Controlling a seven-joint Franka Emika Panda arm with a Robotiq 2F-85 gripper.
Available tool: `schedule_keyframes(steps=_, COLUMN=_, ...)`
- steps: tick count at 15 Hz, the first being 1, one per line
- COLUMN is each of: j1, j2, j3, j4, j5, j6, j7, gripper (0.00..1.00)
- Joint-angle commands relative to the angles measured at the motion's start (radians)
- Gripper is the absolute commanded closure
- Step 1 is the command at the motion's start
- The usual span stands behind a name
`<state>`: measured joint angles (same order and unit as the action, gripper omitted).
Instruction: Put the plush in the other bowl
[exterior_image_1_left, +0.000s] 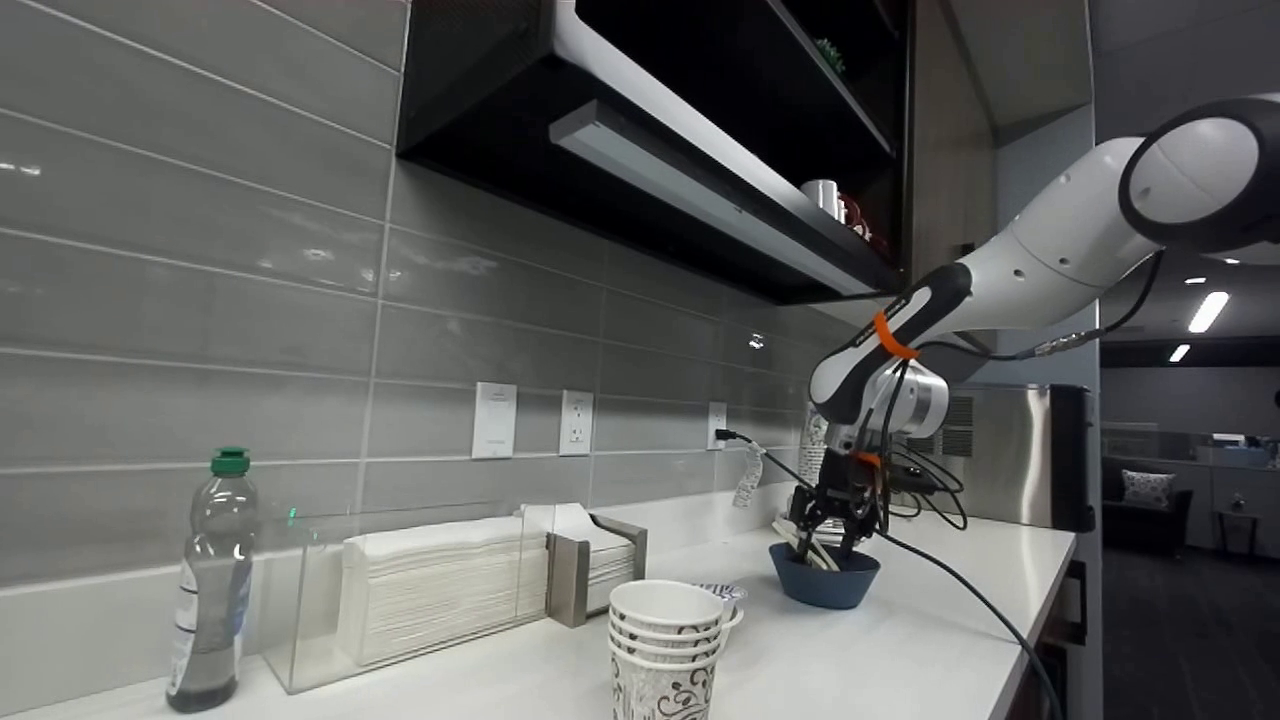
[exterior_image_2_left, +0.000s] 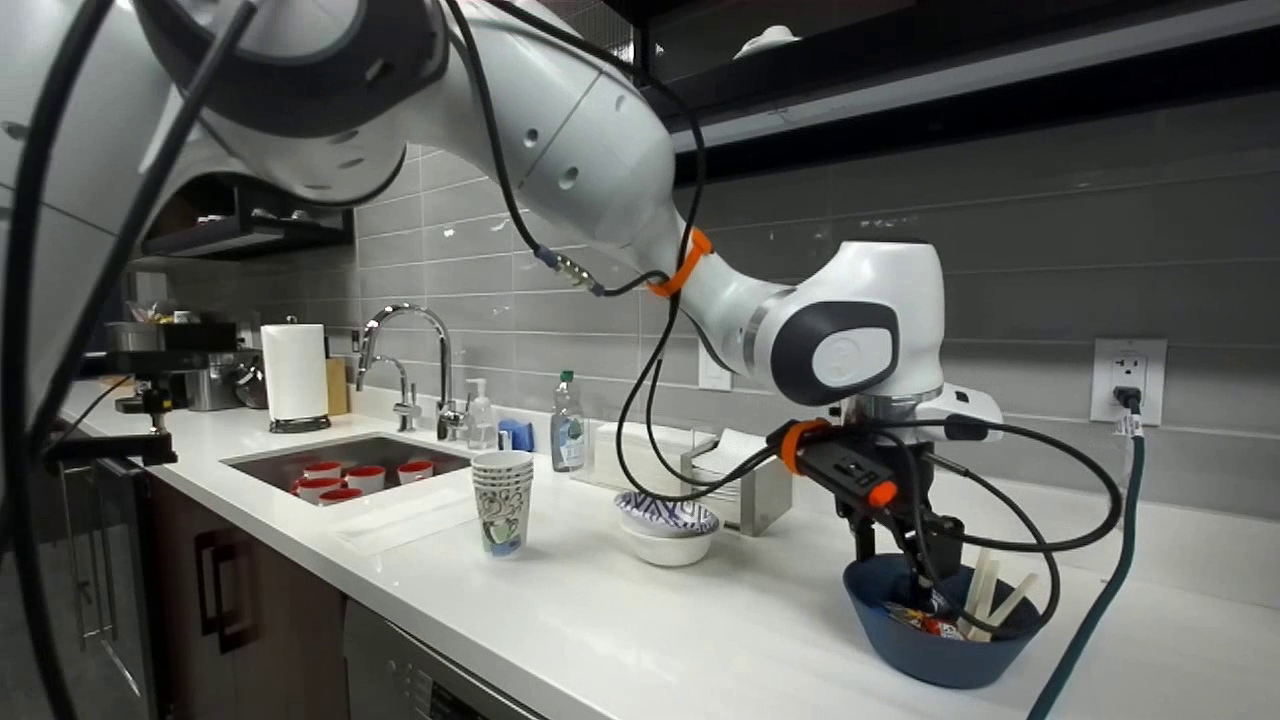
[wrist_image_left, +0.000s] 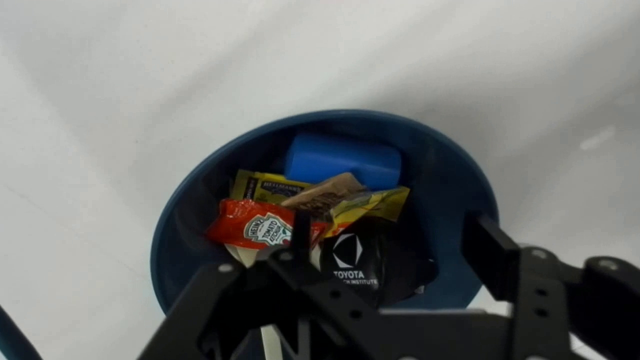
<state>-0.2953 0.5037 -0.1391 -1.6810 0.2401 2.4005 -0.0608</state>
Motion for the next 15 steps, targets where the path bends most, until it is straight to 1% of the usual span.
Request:
schedule_keyframes(steps=1, j1=-0.022, j2=0.086, j3=0.019, j4=0.114, j5=0.026, j6=0.017, j7=0.021, gripper=0.0)
schedule_keyframes(steps=6, j1=-0.018, j2=0.158, j3=0.021, j4=0.222, j5=0.009, j6=0.0, j7=0.064, gripper=0.0)
schedule_keyframes(steps=10, j1=-0.022, j2=0.193, j3=0.019, j4=0.262, j5=0.006, j6=-0.016, j7=0.091, gripper=0.0)
schedule_keyframes(steps=13, j1=-0.027, j2=0.218, j3=0.012, j4=0.281, j5=0.003, j6=-0.021, j7=0.114, gripper=0.03)
schedule_keyframes(steps=15, j1=-0.029, j2=0.23, j3=0.01, j4=0.286, j5=-0.002, j6=-0.026, j7=0.123, gripper=0.13)
